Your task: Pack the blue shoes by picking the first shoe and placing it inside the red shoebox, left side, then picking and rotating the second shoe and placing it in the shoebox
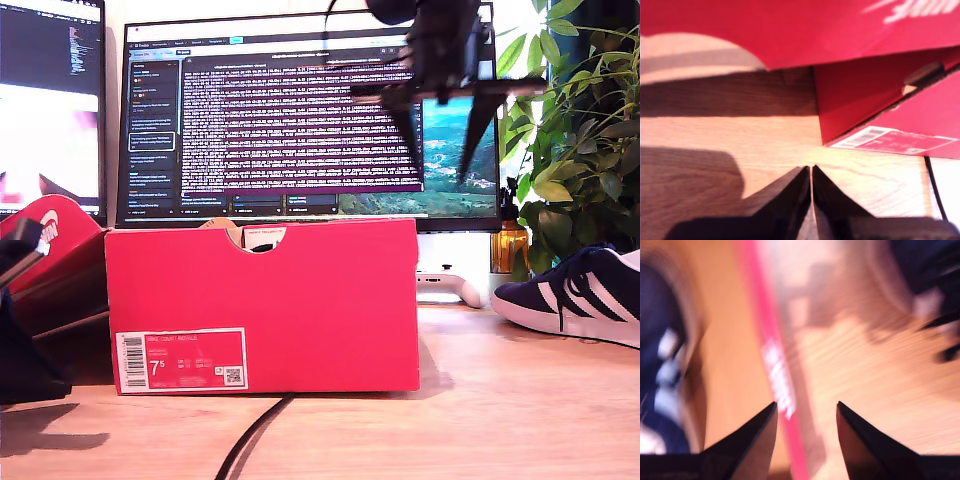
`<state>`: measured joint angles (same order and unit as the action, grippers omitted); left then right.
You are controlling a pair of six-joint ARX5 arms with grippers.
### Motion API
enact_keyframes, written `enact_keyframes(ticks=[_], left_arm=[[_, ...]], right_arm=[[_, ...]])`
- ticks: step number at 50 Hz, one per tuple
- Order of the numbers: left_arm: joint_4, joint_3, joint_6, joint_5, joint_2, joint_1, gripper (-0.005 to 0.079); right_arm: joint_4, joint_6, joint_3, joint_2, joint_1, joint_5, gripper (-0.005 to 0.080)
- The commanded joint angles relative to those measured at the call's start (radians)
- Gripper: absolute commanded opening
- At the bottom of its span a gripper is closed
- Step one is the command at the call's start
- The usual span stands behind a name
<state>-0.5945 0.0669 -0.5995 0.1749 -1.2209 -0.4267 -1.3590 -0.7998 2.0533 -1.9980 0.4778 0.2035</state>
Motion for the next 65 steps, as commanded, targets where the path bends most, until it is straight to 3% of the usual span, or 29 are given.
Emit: enact_keyframes(ticks=[1,16,25,29,47,65], left_arm=[[-0.004,-0.014,0.005,0.000,-0.004,-0.003,-0.0020],[-0.004,-0.014,0.005,0.000,-0.004,-0.003,-0.0020],[-0.004,-0.014,0.005,0.000,-0.004,-0.003,-0.0020],[-0.004,-0.014,0.005,0.000,-0.004,-0.003,-0.0020],[-0.004,-0.014,0.005,0.000,-0.004,-0.003,-0.0020],[-0.004,-0.014,0.005,0.000,-0.004,-0.003,-0.0020]], right_arm=[[0.001,-0.042,0.007,0.061,-0.010,0.032,0.0341],[-0.008,-0.130,0.005,0.110,-0.080,0.071,0.0359],[-0.008,-0.117,-0.052,0.158,-0.164,0.057,0.0699],[-0.008,-0.120,-0.098,0.188,-0.207,0.056,0.0766],[-0.007,-0.129,-0.410,0.271,-0.381,-0.008,0.0772],[-0.007,-0.167,-0.515,0.271,-0.437,0.043,0.0772]])
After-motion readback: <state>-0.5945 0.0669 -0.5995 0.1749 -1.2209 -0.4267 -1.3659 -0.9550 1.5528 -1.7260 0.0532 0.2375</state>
